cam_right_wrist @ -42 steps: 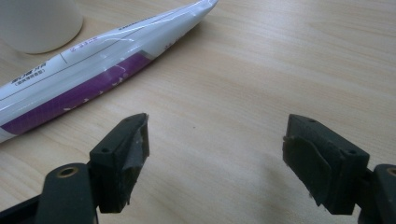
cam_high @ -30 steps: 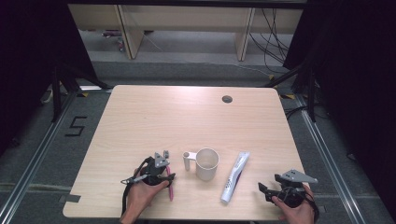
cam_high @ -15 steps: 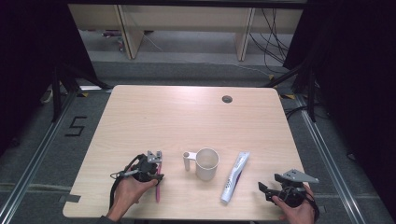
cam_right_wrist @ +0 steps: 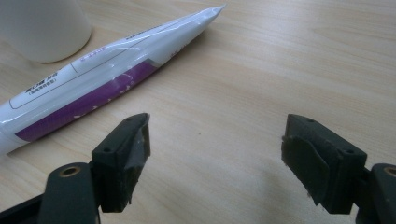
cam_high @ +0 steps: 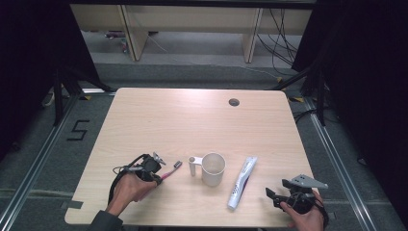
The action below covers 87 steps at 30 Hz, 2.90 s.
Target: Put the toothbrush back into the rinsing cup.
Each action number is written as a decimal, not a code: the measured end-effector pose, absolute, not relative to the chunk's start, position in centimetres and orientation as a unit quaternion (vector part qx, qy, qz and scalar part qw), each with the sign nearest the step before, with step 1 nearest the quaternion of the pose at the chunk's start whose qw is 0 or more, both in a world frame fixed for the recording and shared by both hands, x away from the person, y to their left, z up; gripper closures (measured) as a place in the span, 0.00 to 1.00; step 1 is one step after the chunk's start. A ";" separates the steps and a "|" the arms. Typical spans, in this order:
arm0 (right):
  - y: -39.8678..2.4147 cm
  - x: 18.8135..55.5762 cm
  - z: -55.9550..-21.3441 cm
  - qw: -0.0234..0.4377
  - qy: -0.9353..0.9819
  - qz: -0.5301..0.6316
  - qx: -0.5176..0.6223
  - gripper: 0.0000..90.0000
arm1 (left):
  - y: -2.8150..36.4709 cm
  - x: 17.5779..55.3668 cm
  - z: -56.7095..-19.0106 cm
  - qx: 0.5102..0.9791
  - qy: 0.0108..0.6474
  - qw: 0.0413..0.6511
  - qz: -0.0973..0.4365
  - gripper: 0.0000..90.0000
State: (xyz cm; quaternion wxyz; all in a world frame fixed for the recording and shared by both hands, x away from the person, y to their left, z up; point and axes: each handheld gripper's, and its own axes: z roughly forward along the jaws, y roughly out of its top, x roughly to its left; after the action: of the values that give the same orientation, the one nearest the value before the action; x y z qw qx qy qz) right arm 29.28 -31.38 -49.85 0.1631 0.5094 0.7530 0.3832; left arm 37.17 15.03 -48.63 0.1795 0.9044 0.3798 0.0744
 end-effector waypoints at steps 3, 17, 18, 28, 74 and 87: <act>-31.4 29.4 -49.9 0.167 0.755 0.383 0.506 0.27 | 14.7 37.7 -48.3 0.916 0.368 0.147 0.060 0.91; -31.5 29.5 -49.9 0.177 0.762 0.383 0.491 0.28 | 13.5 38.9 -48.0 0.932 0.351 0.084 0.026 0.92; -31.5 29.5 -49.9 0.177 0.762 0.384 0.491 0.28 | 13.5 38.9 -48.0 0.934 0.348 0.081 0.026 0.92; -31.4 29.4 -49.8 0.165 0.757 0.387 0.501 0.28 | 13.5 38.6 -47.8 0.942 0.326 0.079 0.037 0.92; -31.7 29.7 -50.0 0.177 0.762 0.388 0.487 0.28 | 15.8 34.8 -43.0 0.778 0.363 0.487 0.161 0.93; -31.7 29.7 -50.0 0.180 0.761 0.385 0.491 0.28 | 14.7 34.6 -41.9 0.733 0.353 0.550 0.188 0.93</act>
State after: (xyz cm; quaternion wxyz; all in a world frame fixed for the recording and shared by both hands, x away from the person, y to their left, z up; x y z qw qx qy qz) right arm 29.72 -31.70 -50.03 0.1798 0.4905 0.7609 0.3849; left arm 34.60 14.68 -41.91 0.5500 0.7333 0.3528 0.1876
